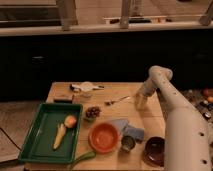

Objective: Place fork in red bowl

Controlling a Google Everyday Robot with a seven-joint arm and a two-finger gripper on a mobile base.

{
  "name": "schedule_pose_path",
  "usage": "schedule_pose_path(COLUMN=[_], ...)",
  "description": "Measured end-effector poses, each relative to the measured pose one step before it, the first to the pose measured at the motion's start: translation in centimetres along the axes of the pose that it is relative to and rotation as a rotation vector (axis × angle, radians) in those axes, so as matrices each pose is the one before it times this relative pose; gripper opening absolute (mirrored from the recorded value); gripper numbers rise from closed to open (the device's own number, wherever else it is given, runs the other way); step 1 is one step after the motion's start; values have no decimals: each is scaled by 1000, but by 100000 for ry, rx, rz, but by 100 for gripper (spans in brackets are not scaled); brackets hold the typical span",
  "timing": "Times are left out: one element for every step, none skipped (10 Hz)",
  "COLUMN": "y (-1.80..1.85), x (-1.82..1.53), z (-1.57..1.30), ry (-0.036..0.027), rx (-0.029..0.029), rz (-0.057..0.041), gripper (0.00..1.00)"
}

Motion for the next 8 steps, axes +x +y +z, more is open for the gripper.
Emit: schedule_pose_path(y=[29, -42, 19, 24, -24, 5, 41, -14], x=[102, 62, 117, 92, 84, 6, 73, 48], z=[31, -13, -8, -73, -16, -133, -162, -102], ry=[40, 51, 97, -215, 260, 125, 201, 233], rx=[-348, -288, -319, -146, 63, -25, -128, 26], rz=[94, 3, 15, 159, -10, -34, 22, -24], gripper=[64, 55, 45, 32, 24, 16, 5, 2])
